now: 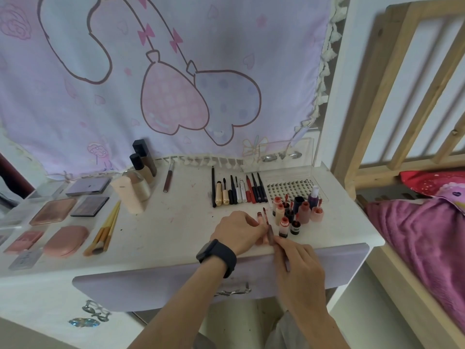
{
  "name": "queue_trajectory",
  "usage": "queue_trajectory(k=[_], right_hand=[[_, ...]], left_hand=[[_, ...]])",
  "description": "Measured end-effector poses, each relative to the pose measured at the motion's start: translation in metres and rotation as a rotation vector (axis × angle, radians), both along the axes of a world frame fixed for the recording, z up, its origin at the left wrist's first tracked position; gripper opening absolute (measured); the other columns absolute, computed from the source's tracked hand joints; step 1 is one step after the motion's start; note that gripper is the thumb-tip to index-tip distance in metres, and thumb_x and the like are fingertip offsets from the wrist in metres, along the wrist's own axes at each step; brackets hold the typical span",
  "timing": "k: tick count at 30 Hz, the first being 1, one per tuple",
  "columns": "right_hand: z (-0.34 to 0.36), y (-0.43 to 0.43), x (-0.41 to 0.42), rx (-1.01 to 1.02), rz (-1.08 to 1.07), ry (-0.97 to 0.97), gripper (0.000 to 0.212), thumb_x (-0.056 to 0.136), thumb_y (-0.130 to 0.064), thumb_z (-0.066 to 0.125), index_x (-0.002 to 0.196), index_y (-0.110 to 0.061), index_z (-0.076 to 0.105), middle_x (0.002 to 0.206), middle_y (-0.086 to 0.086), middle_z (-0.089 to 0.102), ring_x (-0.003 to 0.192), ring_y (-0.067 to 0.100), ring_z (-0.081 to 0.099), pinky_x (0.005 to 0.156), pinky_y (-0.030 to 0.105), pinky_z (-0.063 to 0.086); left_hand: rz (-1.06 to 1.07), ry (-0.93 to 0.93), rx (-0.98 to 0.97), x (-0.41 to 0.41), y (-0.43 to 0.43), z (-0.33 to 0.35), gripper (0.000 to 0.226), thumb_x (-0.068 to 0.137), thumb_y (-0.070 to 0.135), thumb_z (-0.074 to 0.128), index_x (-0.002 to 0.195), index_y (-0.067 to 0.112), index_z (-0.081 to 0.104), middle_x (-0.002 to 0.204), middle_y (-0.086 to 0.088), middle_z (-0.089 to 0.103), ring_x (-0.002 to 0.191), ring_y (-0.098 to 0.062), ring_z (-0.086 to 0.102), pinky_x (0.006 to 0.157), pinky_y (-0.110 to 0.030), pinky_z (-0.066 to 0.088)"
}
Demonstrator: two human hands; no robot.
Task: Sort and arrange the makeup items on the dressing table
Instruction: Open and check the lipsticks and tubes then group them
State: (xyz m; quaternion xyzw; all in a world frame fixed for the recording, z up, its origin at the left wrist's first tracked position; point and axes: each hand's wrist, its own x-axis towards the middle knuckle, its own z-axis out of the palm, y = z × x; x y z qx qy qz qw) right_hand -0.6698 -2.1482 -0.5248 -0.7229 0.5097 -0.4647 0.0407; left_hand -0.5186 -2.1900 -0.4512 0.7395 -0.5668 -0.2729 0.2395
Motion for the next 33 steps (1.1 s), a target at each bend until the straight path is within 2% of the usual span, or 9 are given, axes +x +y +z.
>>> queue_trajectory(k=[9,16,20,23,27,30,33], right_hand=[[0.002,0.002,-0.001,-0.009,-0.007,-0.002,0.027,0.084,-0.019,0.064,0.103,-0.004,0.077,0.095,0.006,0.077,0.083,0.024,0.071,0.081,0.027,0.052],[0.003,0.002,-0.001,-0.005,-0.011,-0.024,0.026,0.084,-0.020,0.064,0.103,-0.006,0.075,0.095,0.006,0.076,0.083,0.021,0.070,0.080,0.026,0.052],[0.004,0.003,-0.002,-0.006,-0.017,-0.023,0.022,0.084,-0.016,0.069,0.103,-0.007,0.075,0.095,0.004,0.075,0.084,0.018,0.069,0.081,0.024,0.051],[0.006,0.005,-0.004,-0.008,-0.019,-0.038,0.021,0.083,-0.011,0.072,0.103,-0.007,0.075,0.096,0.004,0.075,0.086,0.014,0.066,0.082,0.023,0.050],[0.013,0.009,-0.009,-0.034,-0.022,-0.019,0.017,0.085,-0.009,0.076,0.102,-0.009,0.075,0.096,0.002,0.074,0.085,0.011,0.064,0.083,0.022,0.050],[0.024,0.011,-0.005,-0.091,0.054,0.034,0.021,0.088,-0.019,0.068,0.105,-0.011,0.075,0.100,-0.001,0.074,0.089,0.013,0.065,0.081,0.019,0.052],[0.037,0.007,0.014,-0.112,0.158,0.102,0.024,0.088,-0.025,0.065,0.108,-0.014,0.075,0.106,-0.004,0.073,0.099,0.013,0.064,0.089,0.018,0.050]], left_hand=[[-0.007,-0.008,-0.004,-0.004,0.002,0.001,0.032,0.084,0.055,0.064,0.064,0.031,0.066,0.064,0.012,0.072,0.070,-0.011,0.069,0.074,-0.035,0.060],[-0.013,-0.026,0.007,-0.003,0.002,0.000,0.029,0.084,0.059,0.063,0.081,0.030,0.066,0.073,0.010,0.074,0.074,-0.012,0.070,0.076,-0.036,0.059],[-0.015,-0.031,-0.004,-0.002,0.003,0.001,0.032,0.085,0.061,0.059,0.079,0.030,0.065,0.070,0.010,0.073,0.070,-0.011,0.068,0.075,-0.036,0.059],[-0.040,-0.031,-0.005,0.003,0.008,0.003,0.032,0.084,0.064,0.057,0.089,0.033,0.063,0.069,0.013,0.072,0.071,-0.009,0.068,0.076,-0.035,0.058],[-0.029,-0.052,-0.048,0.024,0.021,0.007,0.028,0.086,0.061,0.057,0.101,0.038,0.060,0.080,0.014,0.072,0.078,-0.005,0.066,0.074,-0.030,0.055],[0.035,-0.113,-0.120,0.051,0.031,0.013,0.022,0.089,0.058,0.056,0.101,0.040,0.058,0.085,0.020,0.065,0.079,-0.001,0.061,0.066,-0.026,0.048],[0.091,-0.205,-0.160,0.083,0.036,0.016,0.022,0.093,0.049,0.054,0.112,0.037,0.057,0.103,0.018,0.063,0.093,-0.007,0.060,0.079,-0.033,0.053]])
